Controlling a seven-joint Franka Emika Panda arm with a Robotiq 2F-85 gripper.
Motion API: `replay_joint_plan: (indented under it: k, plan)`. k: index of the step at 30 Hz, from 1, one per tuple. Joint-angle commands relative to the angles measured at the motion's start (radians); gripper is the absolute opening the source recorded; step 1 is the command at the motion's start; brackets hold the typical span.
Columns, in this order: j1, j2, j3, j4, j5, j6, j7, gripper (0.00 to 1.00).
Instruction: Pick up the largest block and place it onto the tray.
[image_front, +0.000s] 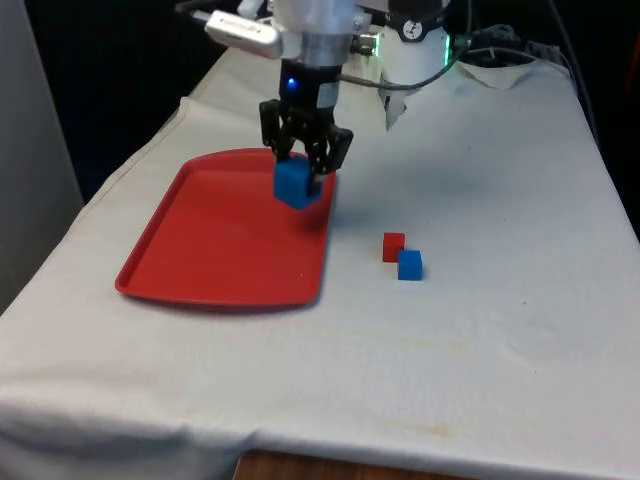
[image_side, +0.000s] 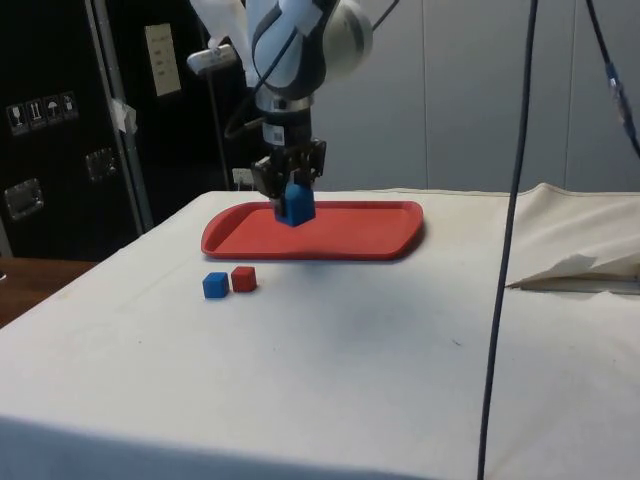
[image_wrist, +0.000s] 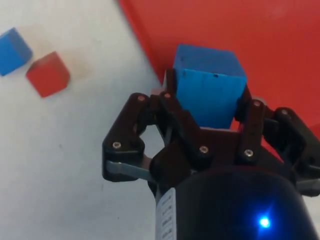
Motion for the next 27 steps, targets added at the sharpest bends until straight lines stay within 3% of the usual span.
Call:
replay_joint_plan:
  k: [1, 5, 6, 7, 14, 15, 16, 23, 24, 25, 27]
  plan:
    - [-0.02, 0.003, 0.013, 0.004, 0.02, 0.005, -0.025, 0.01]
    - [-0.026, 0.033, -0.002, 0.016, 0.061, 0.009, -0.073, 0.01]
    - [-0.008, 0.038, -0.02, 0.014, 0.054, 0.005, -0.062, 0.01]
    - [-0.028, 0.04, -0.005, 0.019, 0.071, 0.009, -0.085, 0.01]
    - [-0.045, 0.109, -0.029, 0.058, 0.166, 0.005, -0.184, 0.01]
    - [-0.023, 0.107, -0.046, 0.049, 0.152, 0.005, -0.165, 0.01]
    - [-0.047, 0.118, -0.032, 0.065, 0.179, 0.003, -0.197, 0.01]
    - [-0.059, 0.189, -0.066, 0.121, 0.268, -0.016, -0.285, 0.01]
    - [-0.041, 0.19, -0.078, 0.112, 0.263, -0.011, -0.275, 0.01]
    - [-0.059, 0.197, -0.07, 0.127, 0.276, -0.019, -0.293, 0.01]
    - [-0.065, 0.218, -0.08, 0.146, 0.3, -0.027, -0.318, 0.01]
